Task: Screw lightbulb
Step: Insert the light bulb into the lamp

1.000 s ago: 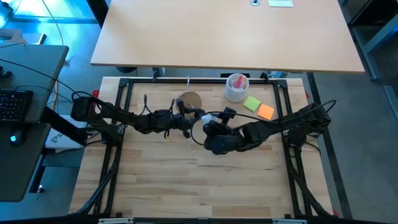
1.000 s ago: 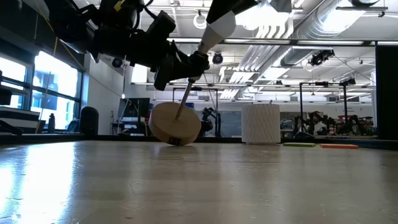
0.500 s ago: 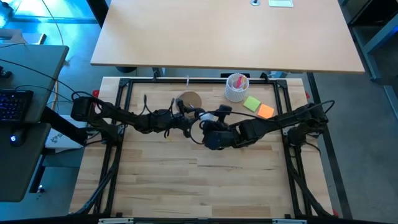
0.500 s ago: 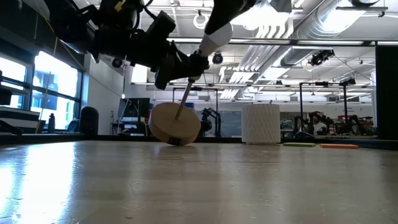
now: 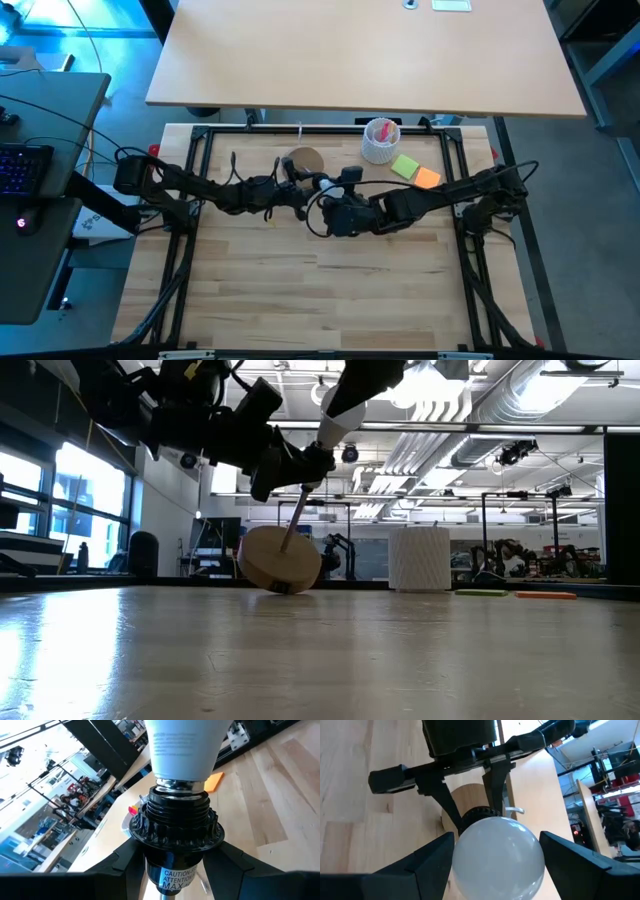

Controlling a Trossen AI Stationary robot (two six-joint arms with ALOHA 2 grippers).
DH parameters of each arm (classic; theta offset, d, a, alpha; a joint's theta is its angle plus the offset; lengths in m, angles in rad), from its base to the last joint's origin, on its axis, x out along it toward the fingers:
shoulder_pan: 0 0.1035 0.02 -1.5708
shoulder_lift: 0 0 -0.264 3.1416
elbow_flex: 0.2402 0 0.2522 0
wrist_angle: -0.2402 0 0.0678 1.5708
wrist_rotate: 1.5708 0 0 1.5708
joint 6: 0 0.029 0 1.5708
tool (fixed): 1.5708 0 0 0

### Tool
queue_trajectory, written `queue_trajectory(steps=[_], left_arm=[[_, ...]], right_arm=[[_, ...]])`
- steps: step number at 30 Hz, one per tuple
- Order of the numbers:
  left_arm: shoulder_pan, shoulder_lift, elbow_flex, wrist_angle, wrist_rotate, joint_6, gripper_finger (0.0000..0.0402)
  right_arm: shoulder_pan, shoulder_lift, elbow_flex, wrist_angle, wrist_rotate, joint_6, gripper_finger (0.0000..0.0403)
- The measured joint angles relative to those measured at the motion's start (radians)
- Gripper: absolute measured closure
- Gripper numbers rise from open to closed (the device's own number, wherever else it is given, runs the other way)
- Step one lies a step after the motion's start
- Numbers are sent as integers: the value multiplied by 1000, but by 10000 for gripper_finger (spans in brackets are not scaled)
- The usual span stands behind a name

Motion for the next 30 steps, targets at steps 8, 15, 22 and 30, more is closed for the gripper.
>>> queue_trajectory(steps=[8, 15, 22, 30], left_arm=[[0, 1, 0, -8, 0, 62, 243], [-19, 3, -3, -15, -66, 100, 242], [-25, 3, -3, -6, -97, 98, 243], [-55, 3, -3, -14, -103, 182, 243]], right_arm=[[-4, 12, 0, -4, -12, 116, 117], [-5, 66, 1, -15, 23, 364, 117], [-6, 77, 0, -17, 29, 679, 117], [-5, 76, -1, -15, 2, 951, 117]])
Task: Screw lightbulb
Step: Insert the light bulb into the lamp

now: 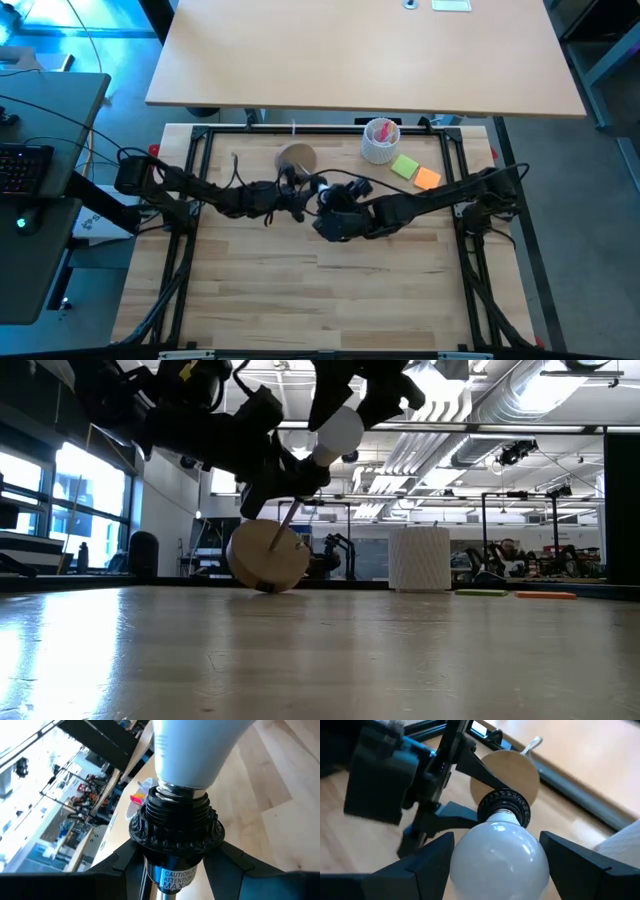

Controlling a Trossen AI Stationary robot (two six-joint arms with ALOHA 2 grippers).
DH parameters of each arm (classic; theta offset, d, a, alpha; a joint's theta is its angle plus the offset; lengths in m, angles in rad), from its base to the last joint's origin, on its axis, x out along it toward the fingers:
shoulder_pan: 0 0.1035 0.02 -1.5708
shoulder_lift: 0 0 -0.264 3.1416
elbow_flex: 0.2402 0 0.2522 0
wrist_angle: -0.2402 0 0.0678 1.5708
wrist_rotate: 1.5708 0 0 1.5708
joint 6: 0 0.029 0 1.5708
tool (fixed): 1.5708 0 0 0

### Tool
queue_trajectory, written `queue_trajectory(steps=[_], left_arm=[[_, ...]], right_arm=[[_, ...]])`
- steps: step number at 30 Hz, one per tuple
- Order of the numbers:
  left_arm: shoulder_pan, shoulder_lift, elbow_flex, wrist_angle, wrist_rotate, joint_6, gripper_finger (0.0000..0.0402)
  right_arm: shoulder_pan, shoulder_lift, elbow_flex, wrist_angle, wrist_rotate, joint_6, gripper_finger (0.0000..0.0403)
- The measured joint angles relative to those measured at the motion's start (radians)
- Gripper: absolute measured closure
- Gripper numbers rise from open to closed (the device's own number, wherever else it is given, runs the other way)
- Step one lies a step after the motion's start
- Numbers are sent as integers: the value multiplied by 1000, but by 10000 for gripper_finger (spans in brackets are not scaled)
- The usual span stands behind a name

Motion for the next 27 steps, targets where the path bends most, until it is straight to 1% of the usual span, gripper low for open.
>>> queue_trajectory(steps=[4, 7, 11, 14, 21, 27], left_arm=[[-21, 0, 0, -8, 8, 57, 243], [-26, 0, 0, -13, 31, 67, 243], [-27, 0, 0, -18, 31, 69, 243], [-27, 0, 0, -17, 30, 59, 243], [-21, -2, 4, -8, 34, -3, 243], [-21, -3, 5, 1, 45, -34, 243]], right_arm=[[1, -13, 0, 8, -29, 128, 117], [1, -26, 0, 15, -28, 240, 117], [1, -27, 0, 12, -21, 303, 117], [1, -27, 0, 12, -17, 300, 117], [21, -27, 0, 14, 21, 151, 117], [34, -27, 0, 12, 44, 75, 117]])
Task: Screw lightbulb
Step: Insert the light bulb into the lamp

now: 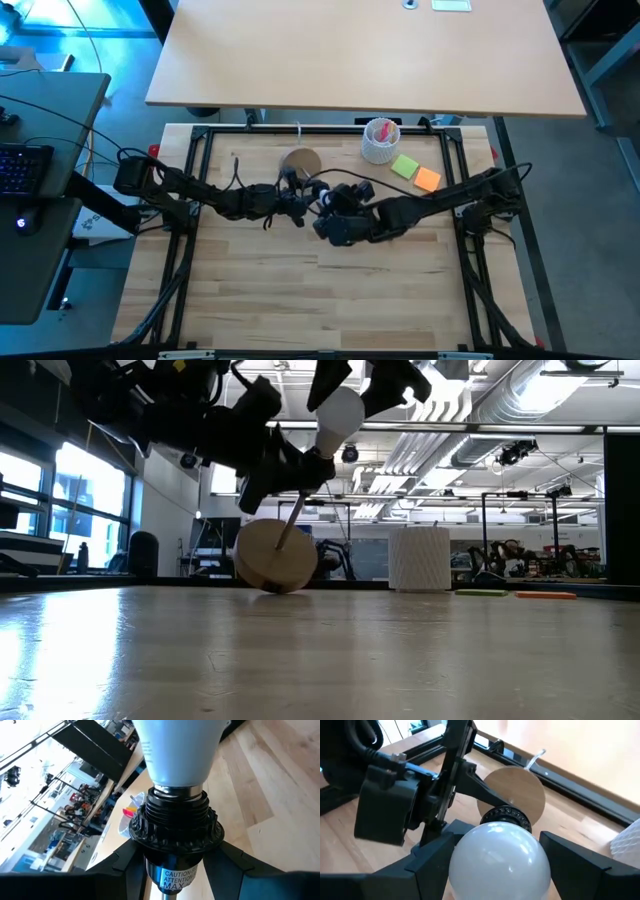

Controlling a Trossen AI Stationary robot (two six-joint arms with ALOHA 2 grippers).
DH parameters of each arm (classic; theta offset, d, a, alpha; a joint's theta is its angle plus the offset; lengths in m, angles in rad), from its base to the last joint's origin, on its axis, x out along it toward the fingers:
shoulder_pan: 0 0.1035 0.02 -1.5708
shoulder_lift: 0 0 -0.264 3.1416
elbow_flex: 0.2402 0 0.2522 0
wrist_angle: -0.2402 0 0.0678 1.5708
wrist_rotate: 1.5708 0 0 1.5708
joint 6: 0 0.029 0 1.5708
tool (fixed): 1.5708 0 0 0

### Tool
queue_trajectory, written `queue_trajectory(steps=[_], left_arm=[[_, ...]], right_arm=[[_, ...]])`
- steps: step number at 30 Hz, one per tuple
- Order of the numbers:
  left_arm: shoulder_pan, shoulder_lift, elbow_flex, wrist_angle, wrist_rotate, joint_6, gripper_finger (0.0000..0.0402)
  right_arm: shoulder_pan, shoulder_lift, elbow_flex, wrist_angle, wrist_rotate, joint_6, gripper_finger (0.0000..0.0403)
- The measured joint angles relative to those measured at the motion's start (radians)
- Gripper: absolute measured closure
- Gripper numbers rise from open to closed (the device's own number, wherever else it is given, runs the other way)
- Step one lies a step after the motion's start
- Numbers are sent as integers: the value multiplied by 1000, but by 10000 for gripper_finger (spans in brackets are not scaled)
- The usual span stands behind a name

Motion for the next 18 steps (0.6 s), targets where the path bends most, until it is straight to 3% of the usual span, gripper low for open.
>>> queue_trajectory(steps=[7, 14, 18], left_arm=[[-2, 0, 0, 8, 6, -12, 243], [-2, 0, 0, 31, 0, -69, 238], [-2, 0, 0, 35, -1, -87, 236]], right_arm=[[-1, 0, 0, 4, 10, 6, 117], [-1, -2, 0, 5, 53, 249, 117], [-1, -2, 0, 6, 69, 293, 117]])
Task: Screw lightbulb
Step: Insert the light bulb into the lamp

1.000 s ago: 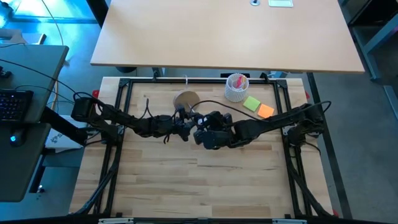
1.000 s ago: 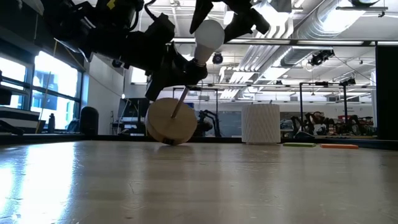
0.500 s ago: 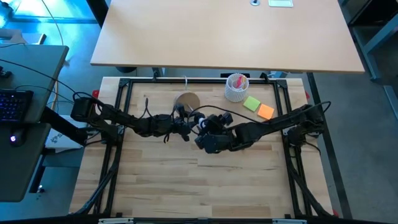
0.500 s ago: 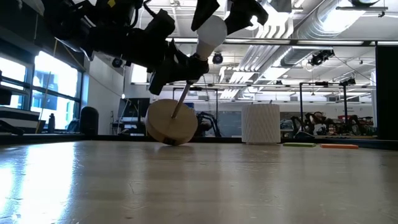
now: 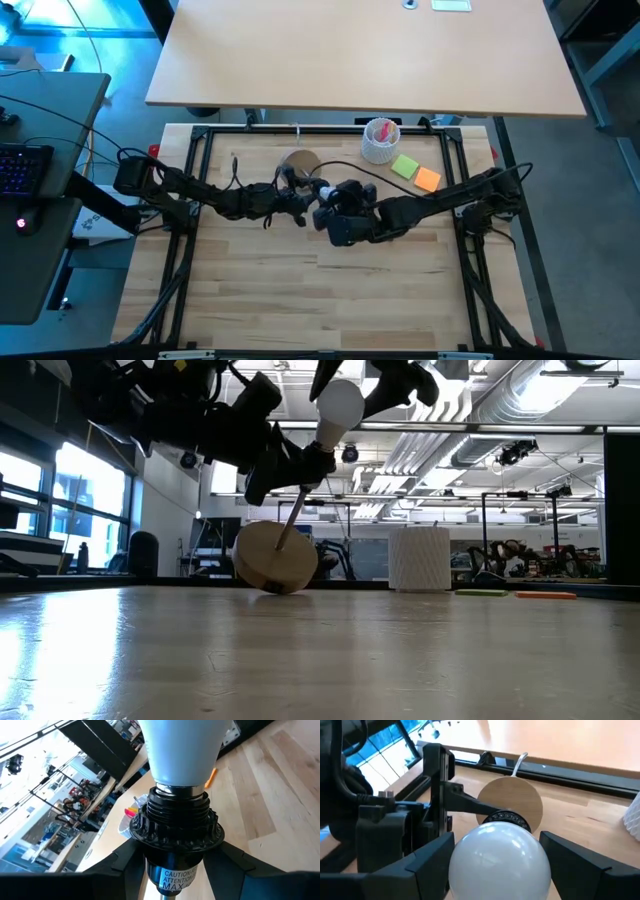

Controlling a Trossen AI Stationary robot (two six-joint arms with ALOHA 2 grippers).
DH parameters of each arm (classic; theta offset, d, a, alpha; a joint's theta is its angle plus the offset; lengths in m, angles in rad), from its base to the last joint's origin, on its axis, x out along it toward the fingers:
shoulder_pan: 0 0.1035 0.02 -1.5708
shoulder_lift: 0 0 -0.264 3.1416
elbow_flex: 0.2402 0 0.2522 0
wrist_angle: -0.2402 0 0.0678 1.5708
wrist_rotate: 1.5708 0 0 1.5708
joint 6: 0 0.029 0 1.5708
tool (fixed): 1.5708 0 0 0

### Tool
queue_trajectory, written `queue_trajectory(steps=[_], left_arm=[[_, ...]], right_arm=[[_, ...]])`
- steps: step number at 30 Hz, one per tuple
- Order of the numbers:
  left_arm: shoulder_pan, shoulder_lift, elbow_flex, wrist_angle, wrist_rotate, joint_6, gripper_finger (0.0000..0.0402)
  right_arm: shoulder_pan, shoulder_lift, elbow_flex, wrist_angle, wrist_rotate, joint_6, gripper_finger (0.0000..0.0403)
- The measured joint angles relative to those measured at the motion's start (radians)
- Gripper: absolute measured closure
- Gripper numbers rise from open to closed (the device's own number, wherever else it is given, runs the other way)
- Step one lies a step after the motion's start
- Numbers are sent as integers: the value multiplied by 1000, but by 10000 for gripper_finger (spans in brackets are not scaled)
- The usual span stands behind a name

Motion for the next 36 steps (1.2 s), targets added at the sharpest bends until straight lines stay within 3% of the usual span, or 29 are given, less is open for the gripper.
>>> queue_trajectory(steps=[7, 18, 29, 36], left_arm=[[-18, 0, 0, 13, -15, -9, 235], [-36, 0, -2, 30, -41, -13, 235], [-32, 0, -2, 52, -38, -123, 235], [-30, -1, 2, 60, 58, -187, 234]], right_arm=[[25, 1, 0, -6, 77, 163, 117], [26, 1, 0, -1, 100, 364, 117], [18, 1, 0, 59, 97, 197, 117], [-2, 1, 0, 166, 61, 5, 117]])
